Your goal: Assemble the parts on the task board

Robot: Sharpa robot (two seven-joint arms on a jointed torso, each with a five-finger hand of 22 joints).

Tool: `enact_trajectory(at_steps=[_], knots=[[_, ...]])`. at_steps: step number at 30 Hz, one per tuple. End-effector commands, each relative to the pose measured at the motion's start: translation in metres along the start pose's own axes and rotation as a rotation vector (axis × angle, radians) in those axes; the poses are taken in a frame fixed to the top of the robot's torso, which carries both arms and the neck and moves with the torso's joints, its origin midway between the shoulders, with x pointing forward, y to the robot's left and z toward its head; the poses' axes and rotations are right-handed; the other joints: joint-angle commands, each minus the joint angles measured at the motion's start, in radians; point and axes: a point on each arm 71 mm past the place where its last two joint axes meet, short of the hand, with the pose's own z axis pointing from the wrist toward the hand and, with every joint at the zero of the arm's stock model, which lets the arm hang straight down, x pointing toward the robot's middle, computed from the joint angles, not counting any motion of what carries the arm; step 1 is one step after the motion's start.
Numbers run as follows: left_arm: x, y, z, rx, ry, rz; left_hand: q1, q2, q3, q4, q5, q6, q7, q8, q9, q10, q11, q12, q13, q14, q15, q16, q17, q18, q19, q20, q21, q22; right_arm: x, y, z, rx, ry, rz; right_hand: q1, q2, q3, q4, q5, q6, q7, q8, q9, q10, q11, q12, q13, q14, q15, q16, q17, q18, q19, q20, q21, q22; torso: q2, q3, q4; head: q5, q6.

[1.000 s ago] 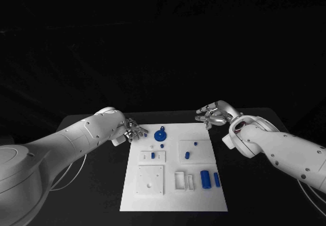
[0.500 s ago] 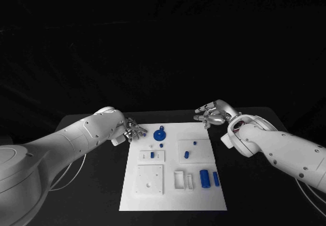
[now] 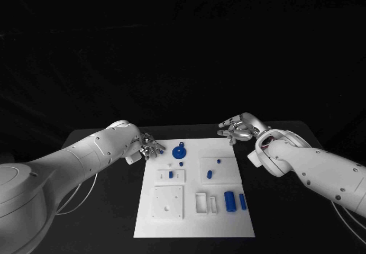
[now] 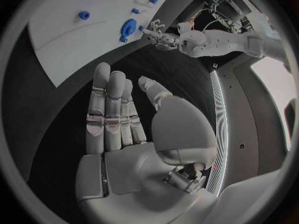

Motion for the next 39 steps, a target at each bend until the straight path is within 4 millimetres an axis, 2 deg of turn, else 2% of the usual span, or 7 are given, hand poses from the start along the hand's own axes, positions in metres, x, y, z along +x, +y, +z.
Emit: enact_trajectory(at_steps=[1,14,16,22,27,34,39], knots=[[0.006,0.0003,0.0013,-0.001,0.031,0.006,0.002,0.012,0.0,-0.004,0.006,0.006,0.002,-0.001,0.002,0.005,0.001,-0.004,-0.001,0.002,-0.002,0.005,0.001,0.004,-0.001,-0.003,0.003,0.017,0.0001,0.0011,0.0,-0.009,0.003,0.002,0.005,-0.007,-0.005,-0.001,0.002,-0.007,0.002,0.001,-0.001,-0.008,0.001,0.0,-0.001,0.005,0.0,-0.005,-0.001,0.003,0.025,0.01,0.005,-0.001,0.0,0.0003,0.0001,0.001,-0.001],[0.0049,0.0019,0.0011,-0.004,0.03,0.005,0.01,0.029,0.011,-0.012,0.021,0.0,0.004,-0.005,0.001,0.003,0.003,-0.006,-0.002,0.001,-0.001,0.004,0.0,0.004,-0.002,-0.003,0.006,0.017,-0.0006,0.0005,-0.0003,-0.007,0.003,0.001,0.005,-0.007,-0.007,0.0,0.004,-0.006,0.002,0.001,-0.001,-0.009,0.001,0.003,-0.006,0.005,0.001,-0.007,-0.002,0.003,0.025,0.01,0.01,-0.015,0.0,-0.0004,0.001,0.003,-0.002],[0.0049,0.002,0.0011,-0.004,0.031,0.005,0.011,0.031,0.017,-0.017,0.078,-0.002,0.005,-0.007,0.0,0.002,0.003,-0.007,-0.002,0.002,-0.001,0.003,0.0,0.005,-0.003,-0.002,0.007,0.017,-0.0007,0.0004,-0.0003,-0.007,0.003,0.001,0.005,-0.007,-0.007,0.0,0.004,-0.006,0.002,0.001,-0.001,-0.009,0.001,0.003,-0.006,0.005,0.001,-0.007,-0.002,0.003,0.025,0.01,0.01,-0.015,0.0,-0.0008,0.0006,0.003,-0.001],[0.0049,0.0027,0.001,-0.006,0.037,0.005,0.011,0.037,0.043,-0.044,0.142,-0.003,0.006,-0.009,0.0,0.002,0.004,-0.009,-0.004,0.002,-0.001,0.003,0.0,0.006,-0.005,-0.002,0.011,0.017,-0.0008,0.0002,-0.0003,-0.006,0.003,0.002,0.005,-0.007,-0.007,0.0,0.004,-0.006,0.002,0.001,-0.001,-0.009,0.001,0.003,-0.006,0.005,0.001,-0.007,-0.002,0.003,0.025,0.01,0.01,-0.015,0.0,-0.0004,0.0007,0.003,-0.001],[0.0046,0.0035,0.0009,-0.008,0.037,0.005,0.01,0.036,0.07,-0.074,0.213,-0.002,0.007,-0.008,0.002,0.004,0.004,-0.012,-0.007,0.002,-0.001,0.005,0.001,0.008,-0.007,-0.003,0.016,0.018,-0.0007,0.0002,-0.0003,-0.007,0.004,0.002,0.005,-0.007,-0.007,0.0,0.004,-0.006,0.002,0.001,-0.001,-0.009,0.001,0.003,-0.006,0.005,0.001,-0.007,-0.002,0.003,0.025,0.01,0.01,-0.015,0.0,-0.0009,0.0004,0.004,-0.002],[0.0036,0.0047,0.0009,-0.012,0.031,0.003,-0.008,0.041,0.115,-0.116,0.257,0.006,0.007,-0.002,0.008,0.009,0.003,-0.015,-0.011,0.004,-0.002,0.008,0.003,0.011,-0.012,-0.003,0.03,0.019,-0.0008,0.0,-0.0003,-0.006,0.005,0.003,0.005,-0.007,-0.007,0.0,0.004,-0.006,0.002,0.001,-0.001,-0.009,0.001,0.003,-0.006,0.005,0.001,-0.007,-0.002,0.003,0.025,0.01,0.01,-0.015,0.0,-0.0001,-0.0001,0.005,-0.002],[0.0026,0.0051,0.0008,-0.016,0.02,-0.001,-0.012,0.043,0.139,-0.135,0.266,0.018,0.005,0.003,0.014,0.016,0.001,-0.016,-0.012,0.008,-0.004,0.011,0.005,0.012,-0.011,-0.005,0.041,0.019,-0.0007,-0.0001,-0.0002,-0.005,0.005,0.004,0.005,-0.007,-0.007,0.0,0.004,-0.006,0.002,0.001,-0.001,-0.009,0.001,0.004,-0.007,0.006,0.001,-0.007,-0.002,0.003,0.025,0.01,0.012,-0.018,0.0,-0.0004,-0.0003,0.005,-0.002]])
